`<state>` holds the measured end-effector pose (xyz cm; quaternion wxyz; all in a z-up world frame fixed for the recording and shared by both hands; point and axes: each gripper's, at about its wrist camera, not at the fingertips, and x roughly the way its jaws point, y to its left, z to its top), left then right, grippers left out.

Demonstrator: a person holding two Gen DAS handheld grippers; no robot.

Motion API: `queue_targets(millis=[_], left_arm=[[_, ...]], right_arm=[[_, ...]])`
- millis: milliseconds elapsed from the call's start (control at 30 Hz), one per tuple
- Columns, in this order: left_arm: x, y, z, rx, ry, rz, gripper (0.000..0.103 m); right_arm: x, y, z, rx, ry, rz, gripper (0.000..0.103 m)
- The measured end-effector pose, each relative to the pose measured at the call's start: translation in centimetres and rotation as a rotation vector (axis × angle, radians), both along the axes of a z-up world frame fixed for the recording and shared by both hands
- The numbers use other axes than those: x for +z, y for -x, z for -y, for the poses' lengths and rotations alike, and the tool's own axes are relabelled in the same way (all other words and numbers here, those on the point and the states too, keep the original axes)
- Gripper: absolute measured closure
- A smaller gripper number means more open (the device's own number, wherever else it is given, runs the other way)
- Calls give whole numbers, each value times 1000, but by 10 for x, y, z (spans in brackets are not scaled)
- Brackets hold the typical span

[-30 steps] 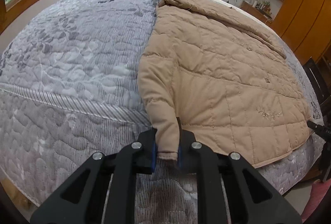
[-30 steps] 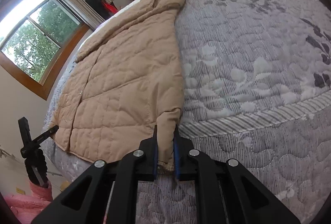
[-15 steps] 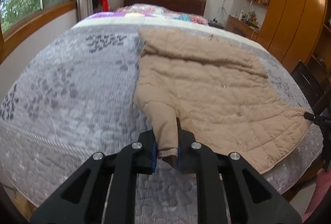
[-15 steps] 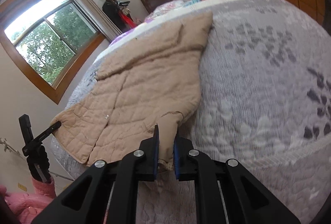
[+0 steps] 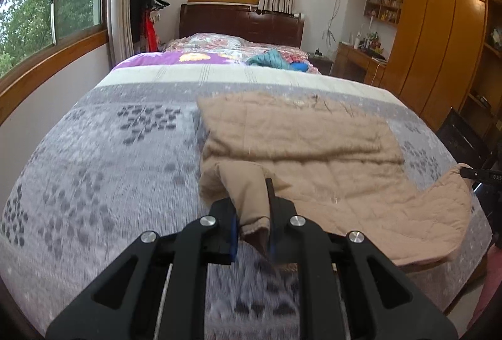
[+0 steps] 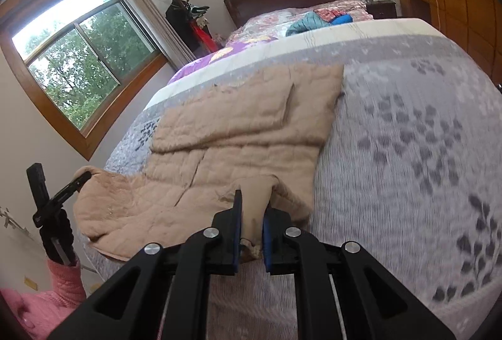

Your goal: Fold large clothes

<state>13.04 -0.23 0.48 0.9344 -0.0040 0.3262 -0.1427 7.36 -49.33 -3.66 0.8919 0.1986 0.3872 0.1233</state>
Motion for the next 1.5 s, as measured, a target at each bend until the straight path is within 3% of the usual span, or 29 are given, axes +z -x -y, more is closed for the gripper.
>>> queue_targets(millis=[267, 433, 900, 1167, 1333, 1500], left_arm=[[18, -89, 12, 20, 48, -28, 90], [11, -147, 20, 43, 50, -73, 90], [-56, -290, 41, 116, -14, -254, 90], [-80, -327, 45, 128, -18, -317, 89], [-93, -340, 50, 128, -49, -332, 86], [-100, -346, 49, 122, -33, -357, 84]], right_arm=[[25, -67, 19, 10, -17, -6, 93], [29, -119, 29, 7, -26, -33, 93], [-27, -260, 54, -34, -40, -210, 93], [-61, -306, 61, -45, -66, -280, 93], [-78, -317, 65, -57, -78, -309, 93], [-89, -318, 71, -65, -111, -330, 92]])
